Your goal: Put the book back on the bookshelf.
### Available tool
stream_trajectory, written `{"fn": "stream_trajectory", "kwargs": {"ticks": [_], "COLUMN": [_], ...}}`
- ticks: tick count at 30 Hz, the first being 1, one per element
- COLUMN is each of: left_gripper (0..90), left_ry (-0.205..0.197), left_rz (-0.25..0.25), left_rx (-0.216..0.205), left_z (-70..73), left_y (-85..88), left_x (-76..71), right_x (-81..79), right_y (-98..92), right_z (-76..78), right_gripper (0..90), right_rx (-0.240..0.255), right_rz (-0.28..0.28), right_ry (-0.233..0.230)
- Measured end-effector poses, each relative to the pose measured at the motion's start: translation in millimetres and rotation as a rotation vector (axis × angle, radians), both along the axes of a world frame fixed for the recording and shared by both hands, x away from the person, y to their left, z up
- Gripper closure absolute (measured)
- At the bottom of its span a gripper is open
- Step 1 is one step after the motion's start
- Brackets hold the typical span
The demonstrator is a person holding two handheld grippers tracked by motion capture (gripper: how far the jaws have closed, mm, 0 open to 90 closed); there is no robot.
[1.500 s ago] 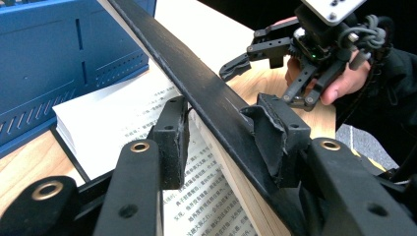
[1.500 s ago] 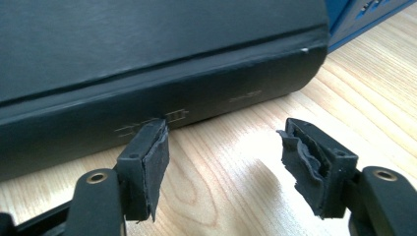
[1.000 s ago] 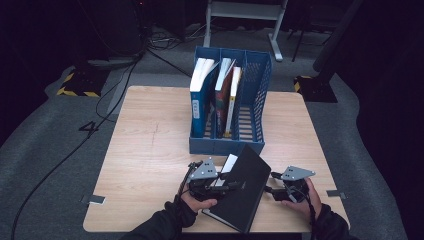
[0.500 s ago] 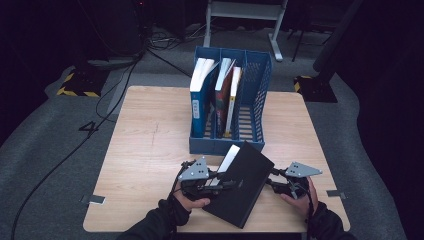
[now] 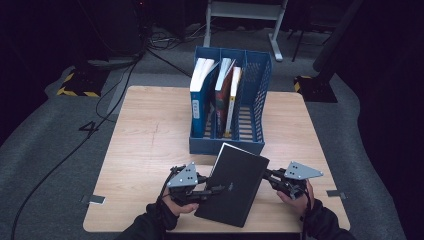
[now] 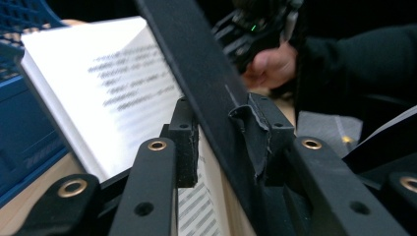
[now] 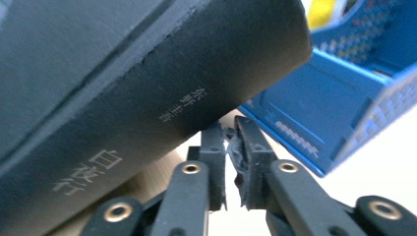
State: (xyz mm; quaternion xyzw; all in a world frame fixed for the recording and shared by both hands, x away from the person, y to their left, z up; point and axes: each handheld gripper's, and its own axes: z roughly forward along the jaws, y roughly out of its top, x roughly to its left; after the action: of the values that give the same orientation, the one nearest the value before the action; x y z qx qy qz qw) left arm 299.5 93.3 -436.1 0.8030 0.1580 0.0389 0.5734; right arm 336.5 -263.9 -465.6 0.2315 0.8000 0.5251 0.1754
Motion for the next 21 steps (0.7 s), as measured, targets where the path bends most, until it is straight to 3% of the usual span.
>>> {"fn": "stream_trajectory", "kwargs": {"ticks": [6, 13, 21], "left_gripper": [64.7, 62.4, 61.9], "left_ry": [-0.022, -0.007, -0.029], "left_rz": [0.012, 0.026, 0.078], "left_rx": [0.033, 0.047, 0.042], "left_z": [-2.6, -8.0, -10.5], "left_y": [7.9, 11.9, -2.6], "left_x": [-6.6, -10.3, -10.3], "right_x": [-5.8, -13.0, -19.4], "right_y": [8.1, 13.3, 9.5], "right_z": [12.5, 28.3, 45.1], "right_gripper": [86.0, 87.1, 88.6], "right_rx": [0.018, 0.052, 0.018], "right_rz": [0.033, 0.074, 0.045], "right_ry": [-0.030, -0.054, -0.105]}}
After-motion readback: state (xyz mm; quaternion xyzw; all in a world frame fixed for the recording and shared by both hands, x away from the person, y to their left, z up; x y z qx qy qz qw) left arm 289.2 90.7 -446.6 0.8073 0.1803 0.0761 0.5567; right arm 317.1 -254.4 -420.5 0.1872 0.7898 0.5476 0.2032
